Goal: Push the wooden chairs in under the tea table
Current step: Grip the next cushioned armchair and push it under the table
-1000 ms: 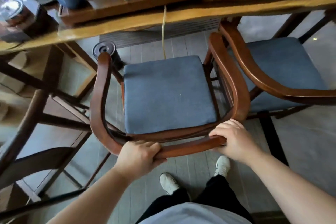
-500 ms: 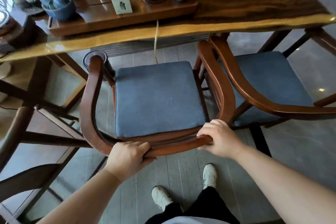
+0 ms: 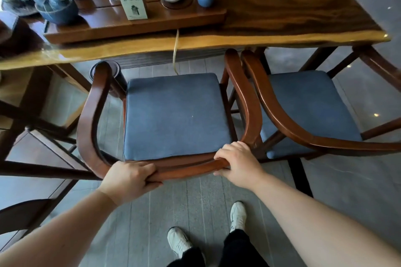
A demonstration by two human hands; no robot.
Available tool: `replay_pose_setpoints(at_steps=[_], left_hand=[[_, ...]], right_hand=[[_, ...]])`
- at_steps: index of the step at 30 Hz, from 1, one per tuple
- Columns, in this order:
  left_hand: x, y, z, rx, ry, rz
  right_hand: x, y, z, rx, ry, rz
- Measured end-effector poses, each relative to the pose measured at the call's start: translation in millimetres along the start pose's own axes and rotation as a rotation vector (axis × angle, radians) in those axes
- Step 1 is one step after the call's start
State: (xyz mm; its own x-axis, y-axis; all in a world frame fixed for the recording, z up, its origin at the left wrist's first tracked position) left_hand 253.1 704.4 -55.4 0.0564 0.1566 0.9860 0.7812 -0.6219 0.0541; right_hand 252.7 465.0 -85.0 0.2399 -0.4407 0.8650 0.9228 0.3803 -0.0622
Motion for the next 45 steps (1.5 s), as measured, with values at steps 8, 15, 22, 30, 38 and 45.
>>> replay_pose_setpoints(at_steps=[8, 15, 22, 30, 38, 45], left_hand=[[-0.8, -2.9, -1.1, 0.032, -0.019, 0.013], [-10.6, -4.1, 2.2, 0.052, -0.028, 0.095], [-4.7, -1.3, -2.8, 0.096, 0.012, 0.129], [0.7, -7.6, -1.7, 0.170, 0.029, 0.208], [50.9, -54.4, 50.4, 0.324, 0.168, 0.153], [108.4, -139.1, 124.8, 0.689, 0.233, 0.152]], right_hand=[[-2.9, -5.4, -0.4, -0.013, -0.002, 0.009], [-3.6, -4.3, -0.4, -0.081, -0.003, 0.036], [-0.9, -4.3, 7.7, -0.136, -0.166, 0.203], [0.3, -1.8, 56.4, -0.012, -0.297, 0.303], [-19.3, 56.1, 166.6, 0.270, -0.325, 0.299], [-38.1, 136.3, 265.6, 0.554, -0.269, 0.306]])
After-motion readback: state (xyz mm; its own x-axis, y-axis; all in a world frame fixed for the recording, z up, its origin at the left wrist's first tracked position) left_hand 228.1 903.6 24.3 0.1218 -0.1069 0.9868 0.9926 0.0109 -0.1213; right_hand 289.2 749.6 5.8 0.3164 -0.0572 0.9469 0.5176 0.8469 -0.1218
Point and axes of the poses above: each hand's wrist, its own y-axis towards the middle knuckle, its own x-axis out of the back of the hand, z = x × y, the point moved 9 cm from there along y, towards the middle knuckle, and after that the axes turned 3 degrees about x, right-handed, at the moved point
